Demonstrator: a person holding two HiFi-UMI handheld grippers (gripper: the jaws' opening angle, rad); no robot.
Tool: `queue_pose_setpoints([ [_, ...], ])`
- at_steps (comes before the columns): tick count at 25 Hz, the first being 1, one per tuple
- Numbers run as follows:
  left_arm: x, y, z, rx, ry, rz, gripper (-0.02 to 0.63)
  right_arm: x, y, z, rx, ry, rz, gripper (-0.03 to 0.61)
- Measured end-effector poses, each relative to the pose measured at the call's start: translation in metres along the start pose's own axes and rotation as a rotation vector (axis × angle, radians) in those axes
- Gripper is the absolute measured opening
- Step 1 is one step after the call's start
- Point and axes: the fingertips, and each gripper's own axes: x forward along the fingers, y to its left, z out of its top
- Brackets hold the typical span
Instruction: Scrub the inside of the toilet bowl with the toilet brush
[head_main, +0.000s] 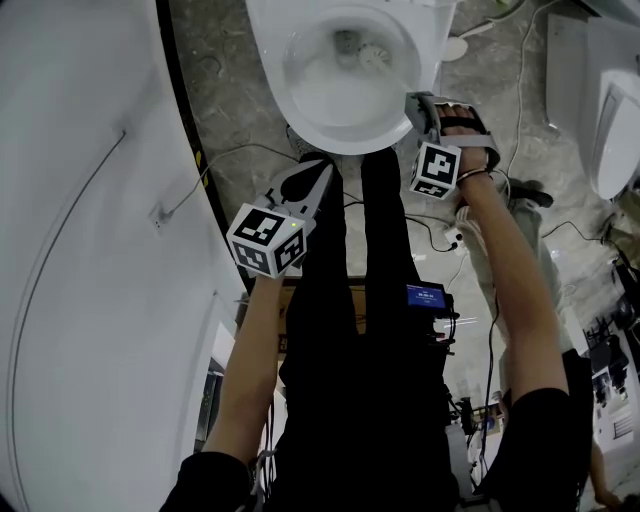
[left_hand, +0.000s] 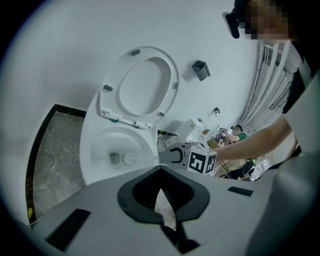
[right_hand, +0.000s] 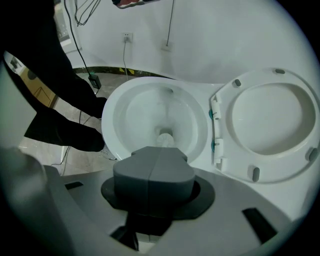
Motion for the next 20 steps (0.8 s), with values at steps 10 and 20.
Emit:
queue_pose_setpoints([
  [10, -0.002, 0.005, 0.001, -0.012, -0.002, 0.002, 0.006, 0.005, -0.026, -0.019, -0.072, -0.027, -0.009, 0.158],
  [20, -0.005, 0.012, -0.001, -0.026, 0.003, 0.010, 0.006, 0.017, -0.049, -0.015, -0.177, -0.032, -0.027, 0.158],
])
